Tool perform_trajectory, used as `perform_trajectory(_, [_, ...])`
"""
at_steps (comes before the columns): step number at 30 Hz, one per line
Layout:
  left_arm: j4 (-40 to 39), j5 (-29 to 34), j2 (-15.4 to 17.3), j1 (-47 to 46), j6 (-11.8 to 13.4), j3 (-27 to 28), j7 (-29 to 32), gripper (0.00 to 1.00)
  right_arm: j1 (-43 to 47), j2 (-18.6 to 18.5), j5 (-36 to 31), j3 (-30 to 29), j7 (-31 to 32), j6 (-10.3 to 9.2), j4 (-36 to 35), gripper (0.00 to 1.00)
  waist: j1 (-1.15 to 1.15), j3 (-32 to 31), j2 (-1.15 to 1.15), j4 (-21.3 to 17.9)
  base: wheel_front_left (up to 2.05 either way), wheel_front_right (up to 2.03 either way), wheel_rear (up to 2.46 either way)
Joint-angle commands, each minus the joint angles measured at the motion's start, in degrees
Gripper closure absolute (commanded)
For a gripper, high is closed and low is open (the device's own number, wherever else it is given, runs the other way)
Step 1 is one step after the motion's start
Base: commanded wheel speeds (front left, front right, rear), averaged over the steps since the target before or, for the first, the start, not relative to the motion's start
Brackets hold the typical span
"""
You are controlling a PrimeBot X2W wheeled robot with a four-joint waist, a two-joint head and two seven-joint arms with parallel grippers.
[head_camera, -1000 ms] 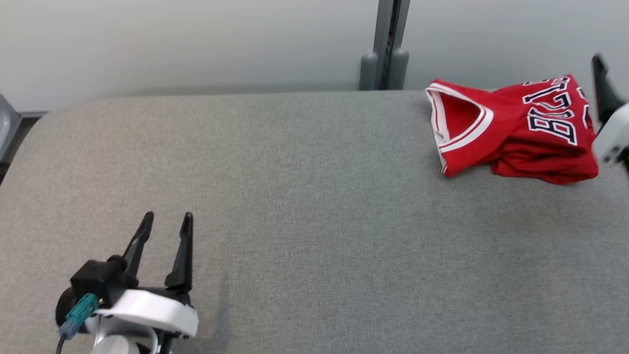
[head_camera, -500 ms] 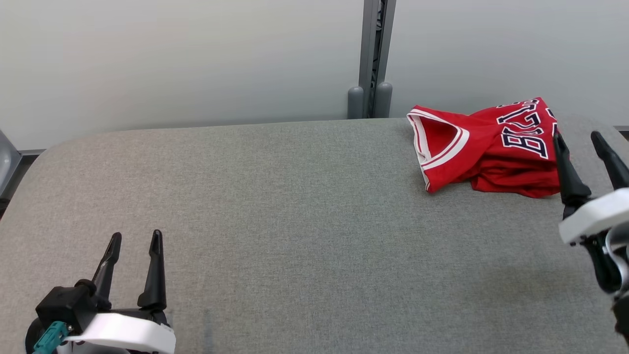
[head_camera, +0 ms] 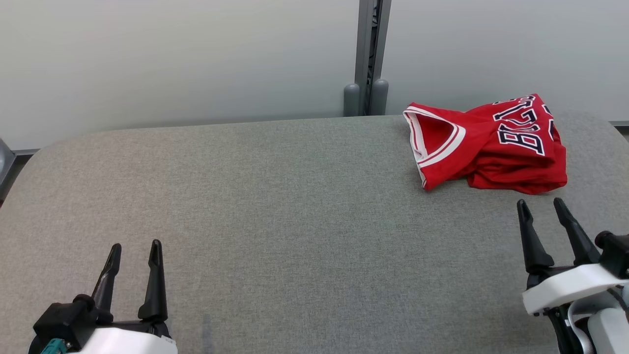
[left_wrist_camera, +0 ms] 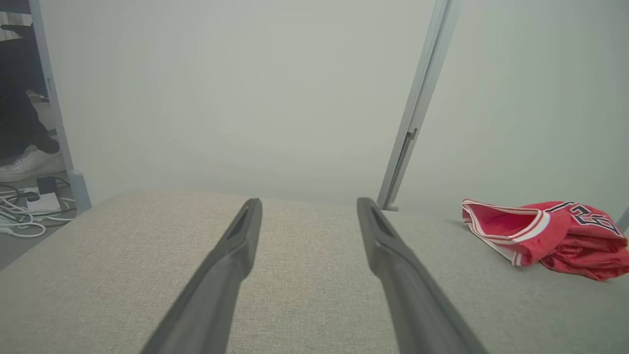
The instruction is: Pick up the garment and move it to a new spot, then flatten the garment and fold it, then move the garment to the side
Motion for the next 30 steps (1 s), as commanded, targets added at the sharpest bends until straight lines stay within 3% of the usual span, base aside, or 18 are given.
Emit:
perform_trajectory(1, [0.09,0.57,-0.18,0.70,-0.52,0.66,-0.12,0.00,1.07,0.12,-0.84,-0.43,-0.20,0.00,-0.57,0.00,0.00,0.04,0.00,-0.11,0.00,0.00,0.00])
perform_trajectory(8, [1.59,3.85,-3.36,1.60,-3.39,3.05,-0.14,0.00,3.73,3.54,-3.04,-2.13,-0.33,0.00,-1.05,0.00,0.00,0.04,0.00,-0.24,0.00,0.00,0.00])
perform_trajectory(15, [2.83,6.10,-4.82,0.85,-5.18,4.03,-0.13,0.00,2.92,4.17,-3.56,-2.39,-0.36,0.00,-1.55,0.00,0.00,-0.06,0.00,-0.15,0.00,0.00,0.00])
perform_trajectory(30, [3.83,8.37,-6.36,0.86,-6.24,5.62,-0.14,0.00,3.13,4.18,-3.53,-1.89,-0.37,0.00,-2.22,0.00,0.00,0.12,0.00,0.10,0.00,0.00,0.00])
